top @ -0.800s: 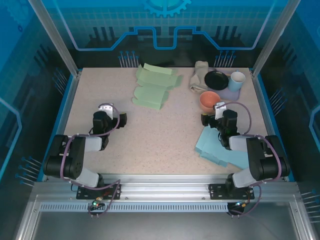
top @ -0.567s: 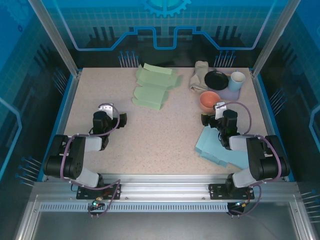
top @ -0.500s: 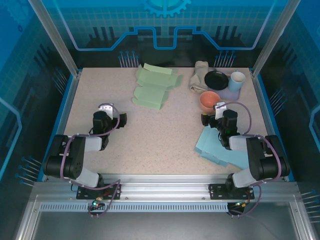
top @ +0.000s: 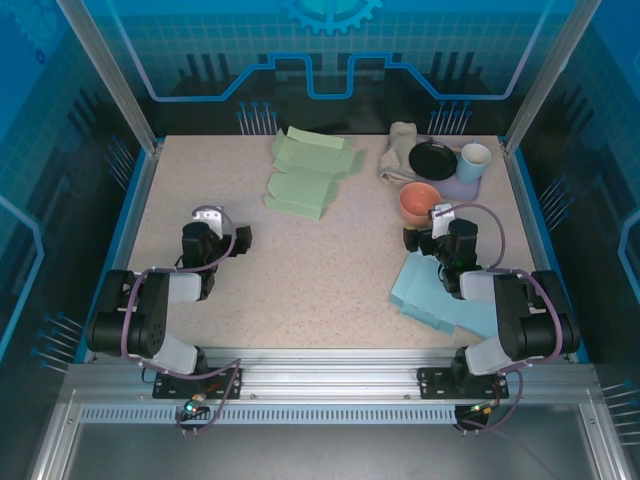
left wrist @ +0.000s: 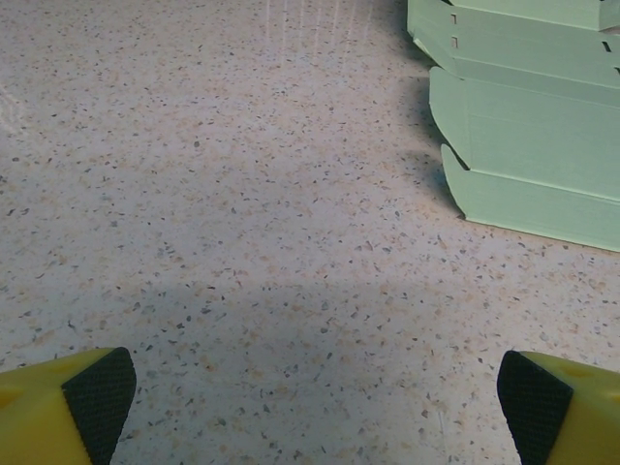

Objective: Fold the paper box

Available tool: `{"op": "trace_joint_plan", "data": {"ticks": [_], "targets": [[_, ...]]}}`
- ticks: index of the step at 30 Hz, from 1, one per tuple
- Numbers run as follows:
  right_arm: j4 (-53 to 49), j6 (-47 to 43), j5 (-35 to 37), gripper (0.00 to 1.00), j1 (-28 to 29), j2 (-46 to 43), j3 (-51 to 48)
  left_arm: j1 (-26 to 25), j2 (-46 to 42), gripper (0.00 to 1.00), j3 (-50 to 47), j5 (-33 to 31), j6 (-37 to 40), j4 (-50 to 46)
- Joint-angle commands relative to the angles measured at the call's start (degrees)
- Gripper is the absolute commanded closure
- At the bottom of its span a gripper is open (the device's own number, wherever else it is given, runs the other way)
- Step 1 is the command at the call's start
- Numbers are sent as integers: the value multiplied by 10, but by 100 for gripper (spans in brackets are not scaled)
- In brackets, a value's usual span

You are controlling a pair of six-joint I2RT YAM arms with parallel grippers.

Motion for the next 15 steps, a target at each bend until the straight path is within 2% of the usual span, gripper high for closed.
{"op": "trace_joint_plan", "data": {"ticks": [1, 9, 10, 12, 13, 15], "targets": [[10, -1, -3, 0, -4, 6, 16, 4, 5, 1, 15, 17, -6, 13], [9, 1, -12, 0, -9, 6, 16, 2, 1, 1, 21, 22, -1, 2], [8, -1, -7, 0, -6, 6, 17, 0, -10, 1, 33, 20, 1, -21], [9, 0, -7, 0, -7, 6, 18, -1, -47, 1, 94, 32, 1, -157], [-21, 4, 3, 0, -8, -2, 28, -3, -62, 1, 116, 26, -4, -211], [-107, 20, 51, 0, -5, -22, 71, -6, -92, 1, 128, -4, -40, -247]]}}
